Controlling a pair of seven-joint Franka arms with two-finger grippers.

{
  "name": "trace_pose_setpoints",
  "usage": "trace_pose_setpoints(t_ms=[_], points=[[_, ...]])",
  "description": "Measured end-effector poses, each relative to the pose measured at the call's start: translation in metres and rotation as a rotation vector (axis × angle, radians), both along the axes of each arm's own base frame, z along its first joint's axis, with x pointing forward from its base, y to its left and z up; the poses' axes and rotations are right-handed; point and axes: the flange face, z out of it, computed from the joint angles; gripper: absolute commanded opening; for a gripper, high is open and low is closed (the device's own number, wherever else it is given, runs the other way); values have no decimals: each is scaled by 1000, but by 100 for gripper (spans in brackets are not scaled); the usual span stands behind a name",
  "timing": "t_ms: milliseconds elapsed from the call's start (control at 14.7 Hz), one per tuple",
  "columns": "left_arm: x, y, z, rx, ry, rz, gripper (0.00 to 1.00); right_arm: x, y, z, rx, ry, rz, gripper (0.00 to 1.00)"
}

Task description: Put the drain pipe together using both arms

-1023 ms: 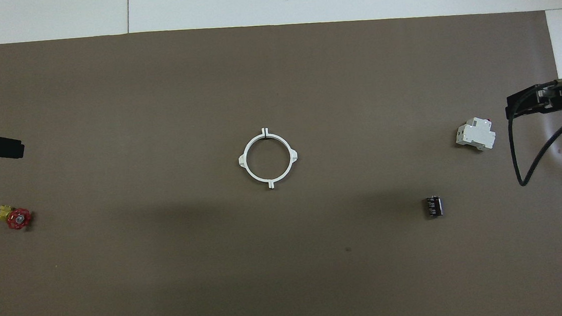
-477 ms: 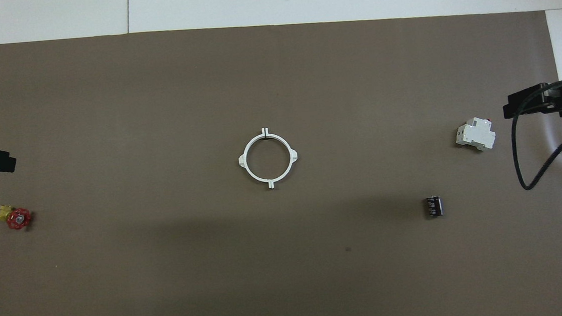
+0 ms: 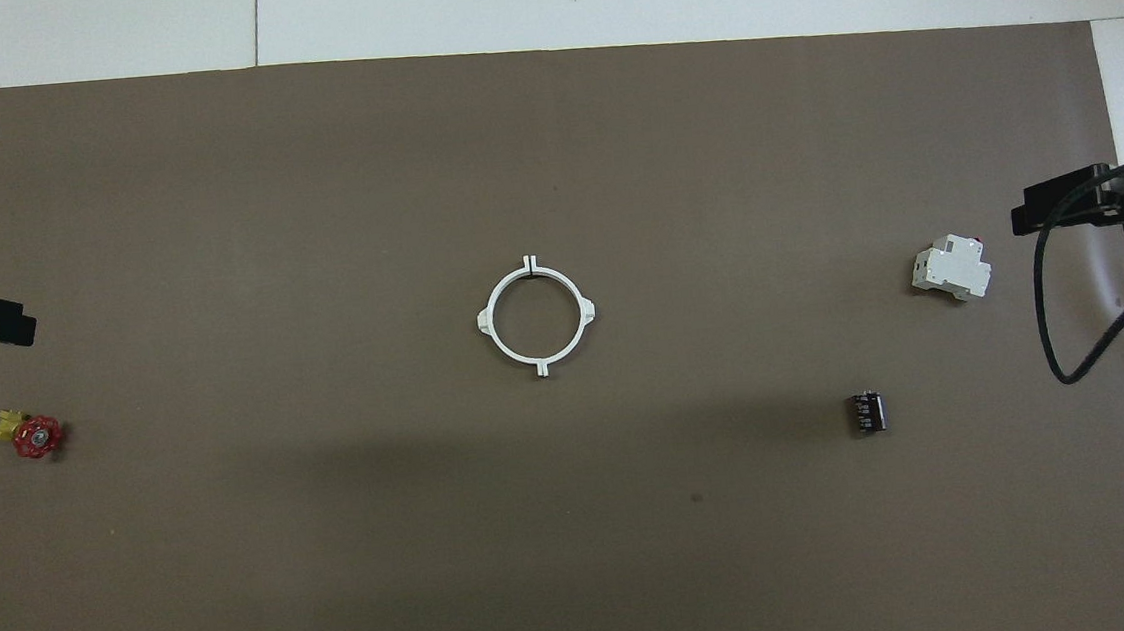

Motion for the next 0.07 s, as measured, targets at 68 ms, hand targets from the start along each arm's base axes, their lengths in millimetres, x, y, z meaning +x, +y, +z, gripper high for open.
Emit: trace_pose_setpoints(t_ms=[68], points=[[0, 0, 0, 0, 0, 2, 100, 0, 1, 0, 0, 0, 1, 100]])
